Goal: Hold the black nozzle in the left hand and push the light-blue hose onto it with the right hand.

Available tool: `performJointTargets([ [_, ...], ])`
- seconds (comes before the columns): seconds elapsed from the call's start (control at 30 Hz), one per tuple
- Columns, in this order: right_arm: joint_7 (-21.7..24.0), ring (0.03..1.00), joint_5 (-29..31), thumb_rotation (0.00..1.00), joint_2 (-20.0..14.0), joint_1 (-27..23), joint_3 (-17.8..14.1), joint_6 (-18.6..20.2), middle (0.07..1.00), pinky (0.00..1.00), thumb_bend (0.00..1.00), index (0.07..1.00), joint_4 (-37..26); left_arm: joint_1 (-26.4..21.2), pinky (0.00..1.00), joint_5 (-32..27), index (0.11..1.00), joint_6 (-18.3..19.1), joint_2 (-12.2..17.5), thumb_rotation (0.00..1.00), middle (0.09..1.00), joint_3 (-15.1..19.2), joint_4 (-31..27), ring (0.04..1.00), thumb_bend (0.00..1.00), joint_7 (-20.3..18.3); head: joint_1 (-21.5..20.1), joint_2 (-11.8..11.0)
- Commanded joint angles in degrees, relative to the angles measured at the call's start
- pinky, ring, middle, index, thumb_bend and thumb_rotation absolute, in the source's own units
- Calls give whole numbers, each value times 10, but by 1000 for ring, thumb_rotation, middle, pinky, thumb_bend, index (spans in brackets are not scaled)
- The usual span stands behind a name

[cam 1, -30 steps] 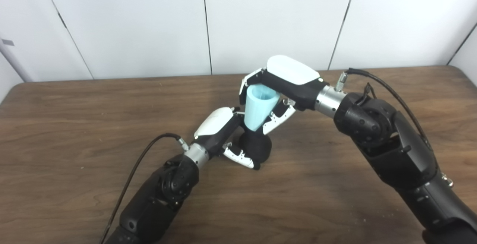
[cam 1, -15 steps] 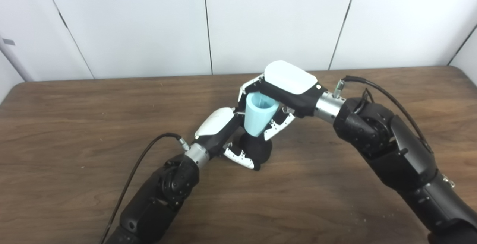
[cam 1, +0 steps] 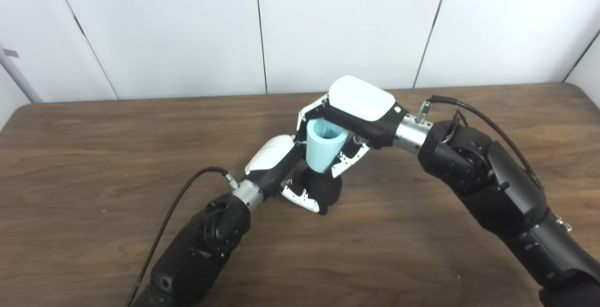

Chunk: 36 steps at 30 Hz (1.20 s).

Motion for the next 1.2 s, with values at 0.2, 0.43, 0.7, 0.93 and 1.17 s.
performJointTargets([
  [0.2, 56, 419, -21, 0, -18, 10, 5, 46, 497, 354, 494, 554, 3, 28, 1000, 18, 487, 44, 14, 0, 485, -20, 34, 618, 525, -55, -1, -6],
  [0.43, 53, 714, -42, 341, -3, 27, -19, 124, 889, 502, 970, 927, -47, 29, 1000, 19, 493, 40, 12, 0, 474, -21, 42, 613, 525, -50, -4, -14],
  [0.7, 44, 870, -56, 328, 3, 39, -31, 128, 989, 681, 966, 965, -53, 25, 993, 19, 484, 35, 11, 0, 491, -22, 49, 608, 525, -48, -4, -15],
  [0.93, 41, 920, -69, 380, -1, 37, -40, 121, 1000, 768, 979, 969, -64, 24, 993, 20, 485, 35, 9, 0, 489, -23, 54, 609, 525, -47, -5, -17],
  [1.17, 26, 987, -52, 425, -7, 38, -60, 93, 1000, 832, 985, 988, -79, 21, 994, 20, 488, 38, 6, 0, 483, -24, 57, 609, 525, -48, -4, -20],
])
